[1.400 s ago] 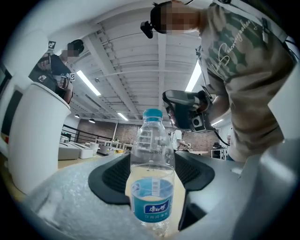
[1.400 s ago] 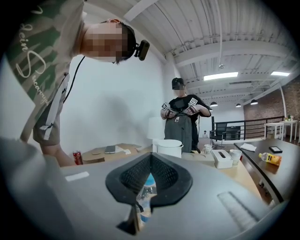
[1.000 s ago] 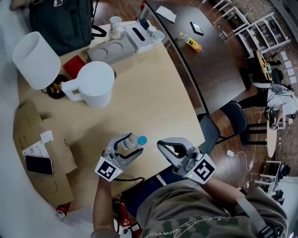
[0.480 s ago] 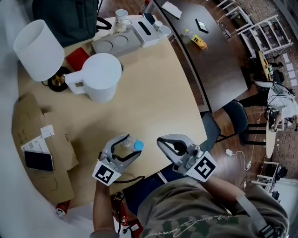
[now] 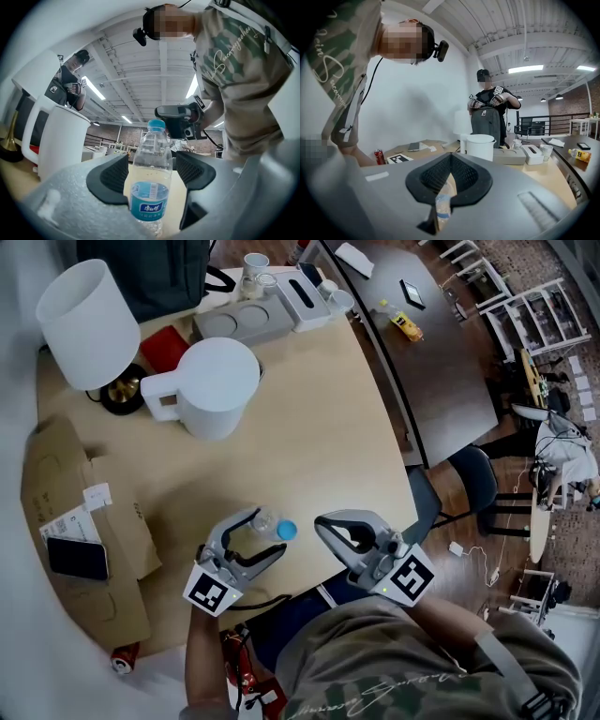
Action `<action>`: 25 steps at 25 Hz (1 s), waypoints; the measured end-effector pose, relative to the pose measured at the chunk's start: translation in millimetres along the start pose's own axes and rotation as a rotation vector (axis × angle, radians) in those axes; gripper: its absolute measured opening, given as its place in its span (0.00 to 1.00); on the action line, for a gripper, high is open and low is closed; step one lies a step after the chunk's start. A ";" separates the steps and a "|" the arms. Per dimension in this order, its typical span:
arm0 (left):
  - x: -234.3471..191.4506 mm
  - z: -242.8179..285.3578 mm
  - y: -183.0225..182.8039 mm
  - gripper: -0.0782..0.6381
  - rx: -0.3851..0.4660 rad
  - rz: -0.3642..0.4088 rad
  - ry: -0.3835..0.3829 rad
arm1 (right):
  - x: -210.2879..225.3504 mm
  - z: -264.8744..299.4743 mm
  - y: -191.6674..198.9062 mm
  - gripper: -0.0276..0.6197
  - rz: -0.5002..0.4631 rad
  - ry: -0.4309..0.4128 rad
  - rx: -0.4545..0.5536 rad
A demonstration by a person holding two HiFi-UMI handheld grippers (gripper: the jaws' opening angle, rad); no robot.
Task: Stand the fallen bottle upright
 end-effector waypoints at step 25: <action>201.6 58.2 -168.8 0.12 -0.027 0.280 -0.313 | -33.0 -143.1 -60.0 0.05 -0.040 -0.099 0.288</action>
Point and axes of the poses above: the fingertips, and each gripper's own axes: z forward along the fingers, x to its right, y out of its underside, the point moved 10 cm from there along -z, backward along the fingers, and after that the axes turned 13 degrees about x, right-handed, at the moved point
